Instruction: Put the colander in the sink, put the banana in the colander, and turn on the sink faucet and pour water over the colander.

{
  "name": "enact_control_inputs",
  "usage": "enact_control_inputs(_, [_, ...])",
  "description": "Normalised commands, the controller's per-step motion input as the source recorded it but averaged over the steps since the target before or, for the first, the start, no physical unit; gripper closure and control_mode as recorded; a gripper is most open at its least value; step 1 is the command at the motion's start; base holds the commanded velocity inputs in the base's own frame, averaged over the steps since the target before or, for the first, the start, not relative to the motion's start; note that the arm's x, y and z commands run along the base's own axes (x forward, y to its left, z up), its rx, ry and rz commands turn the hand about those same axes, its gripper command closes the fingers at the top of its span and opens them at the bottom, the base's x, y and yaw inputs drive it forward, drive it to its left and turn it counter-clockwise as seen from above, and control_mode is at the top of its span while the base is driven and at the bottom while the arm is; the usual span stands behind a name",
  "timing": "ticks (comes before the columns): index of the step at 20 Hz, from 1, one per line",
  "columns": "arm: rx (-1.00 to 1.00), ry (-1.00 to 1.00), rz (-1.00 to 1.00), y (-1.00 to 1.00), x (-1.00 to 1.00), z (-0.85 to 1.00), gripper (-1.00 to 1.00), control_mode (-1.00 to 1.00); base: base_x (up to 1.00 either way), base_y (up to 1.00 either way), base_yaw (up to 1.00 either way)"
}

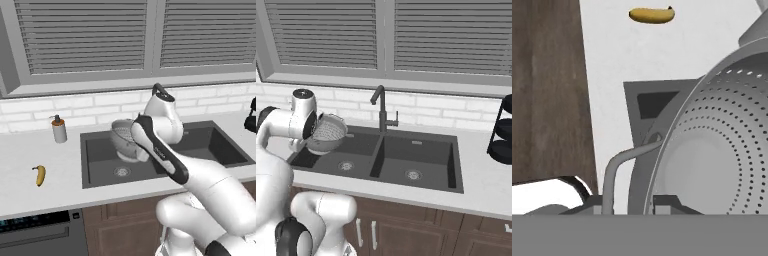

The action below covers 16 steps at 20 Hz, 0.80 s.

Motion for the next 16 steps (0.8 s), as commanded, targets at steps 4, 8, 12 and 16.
enact_control_inputs(4, [0.0, 0.29, 0.0, 0.26, 0.92, -0.49, 1.0, -1.0, 0.0, 0.0, 0.0])
enact_control_inputs(8, [0.0, 0.16, 0.0, 0.07, 0.79, -0.51, 1.0, -1.0, 0.0, 0.0, 0.0])
enact_control_inputs(12, [-0.06, 0.06, 0.0, 0.0, 0.36, -0.64, 1.0, -1.0, 0.0, 0.0, 0.0])
enact_control_inputs(16, [-0.14, 0.0, -0.02, 0.0, 0.38, -0.53, 1.0, -1.0, 0.0, 0.0, 0.0])
